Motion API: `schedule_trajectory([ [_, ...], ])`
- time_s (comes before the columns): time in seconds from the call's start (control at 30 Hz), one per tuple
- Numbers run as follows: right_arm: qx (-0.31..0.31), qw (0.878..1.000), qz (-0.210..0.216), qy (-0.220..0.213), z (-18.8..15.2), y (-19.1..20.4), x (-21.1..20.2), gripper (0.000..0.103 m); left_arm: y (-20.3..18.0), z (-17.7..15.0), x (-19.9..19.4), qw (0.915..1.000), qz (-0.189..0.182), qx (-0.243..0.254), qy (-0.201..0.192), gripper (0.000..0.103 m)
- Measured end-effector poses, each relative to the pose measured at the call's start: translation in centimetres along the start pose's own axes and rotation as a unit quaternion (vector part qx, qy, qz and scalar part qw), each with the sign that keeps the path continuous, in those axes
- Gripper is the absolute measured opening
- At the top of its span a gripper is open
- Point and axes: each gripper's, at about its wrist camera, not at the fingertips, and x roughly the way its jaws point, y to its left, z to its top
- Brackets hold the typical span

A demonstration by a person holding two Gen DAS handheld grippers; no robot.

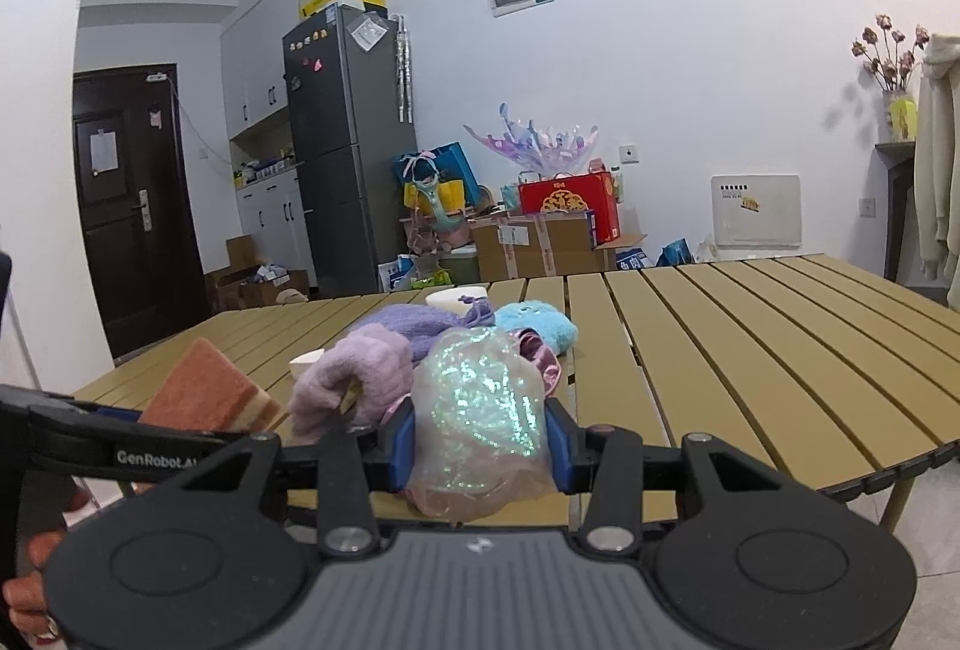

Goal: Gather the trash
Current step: 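Lift the scouring pad with the left tool while the right tool lifts the plastic bag, then carry the scouring pad and plastic bag down over the black bin with both tools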

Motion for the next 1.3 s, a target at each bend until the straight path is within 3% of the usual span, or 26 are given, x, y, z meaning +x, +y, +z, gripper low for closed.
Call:
schedule_trajectory([
  [0.4, -0.005, 0.999, 0.018, 0.046, -3.9, 1.8, -4.6, 0.042, -0.3, -3.3, -5.6, 0.9999, -0.009, -0.008, 0.010, 0.084],
  [0.67, 0.003, 0.996, 0.021, 0.087, -6.9, 2.8, -6.8, 0.042, -0.4, -6.6, -7.5, 0.9991, -0.011, -0.005, 0.041, 0.084],
  [1.0, 0.010, 0.988, 0.013, 0.154, -10.8, 3.5, -8.7, 0.042, -0.2, -11.8, -7.5, 0.9930, -0.005, 0.001, 0.118, 0.084],
  [1.3, 0.018, 0.976, -0.012, 0.214, -14.4, 2.9, -9.6, 0.042, 0.2, -16.5, -4.7, 0.9784, 0.014, -0.012, 0.206, 0.084],
])
